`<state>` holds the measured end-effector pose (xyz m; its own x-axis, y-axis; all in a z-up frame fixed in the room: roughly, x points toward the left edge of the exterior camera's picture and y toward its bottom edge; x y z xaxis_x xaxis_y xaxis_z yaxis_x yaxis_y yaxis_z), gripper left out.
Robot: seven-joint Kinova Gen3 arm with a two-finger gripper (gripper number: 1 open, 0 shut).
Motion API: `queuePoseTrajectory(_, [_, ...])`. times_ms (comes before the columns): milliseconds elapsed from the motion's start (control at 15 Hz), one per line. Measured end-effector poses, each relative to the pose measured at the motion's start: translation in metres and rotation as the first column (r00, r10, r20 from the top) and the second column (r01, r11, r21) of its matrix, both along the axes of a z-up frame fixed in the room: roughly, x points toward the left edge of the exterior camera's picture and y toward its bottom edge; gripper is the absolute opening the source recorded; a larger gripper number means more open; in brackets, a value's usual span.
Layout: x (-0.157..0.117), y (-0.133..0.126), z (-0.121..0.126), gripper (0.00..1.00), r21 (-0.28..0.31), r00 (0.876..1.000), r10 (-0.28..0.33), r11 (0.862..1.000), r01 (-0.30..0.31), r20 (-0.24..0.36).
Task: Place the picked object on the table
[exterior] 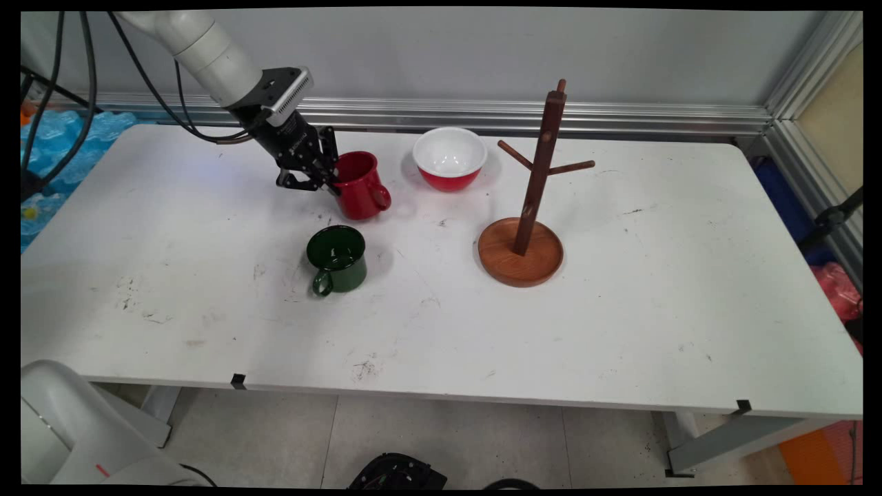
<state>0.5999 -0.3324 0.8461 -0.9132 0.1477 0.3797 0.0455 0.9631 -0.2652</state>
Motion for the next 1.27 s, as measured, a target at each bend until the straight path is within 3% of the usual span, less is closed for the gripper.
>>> queuePoseTrajectory(600, [-0.0011, -0.0024, -0.0062, 0.0, -0.002, 1.0, -0.02, 1.0, 0.02, 0.009])
queuePoseTrajectory(667, [-0.0014, -0.0026, -0.0069, 1.0, -0.002, 1.0, -0.022, 1.0, 0.022, 0.009])
queuePoseTrajectory(1267, [-0.0027, -0.0043, -0.0107, 1.0, -0.005, 0.999, -0.033, 0.999, 0.033, 0.013])
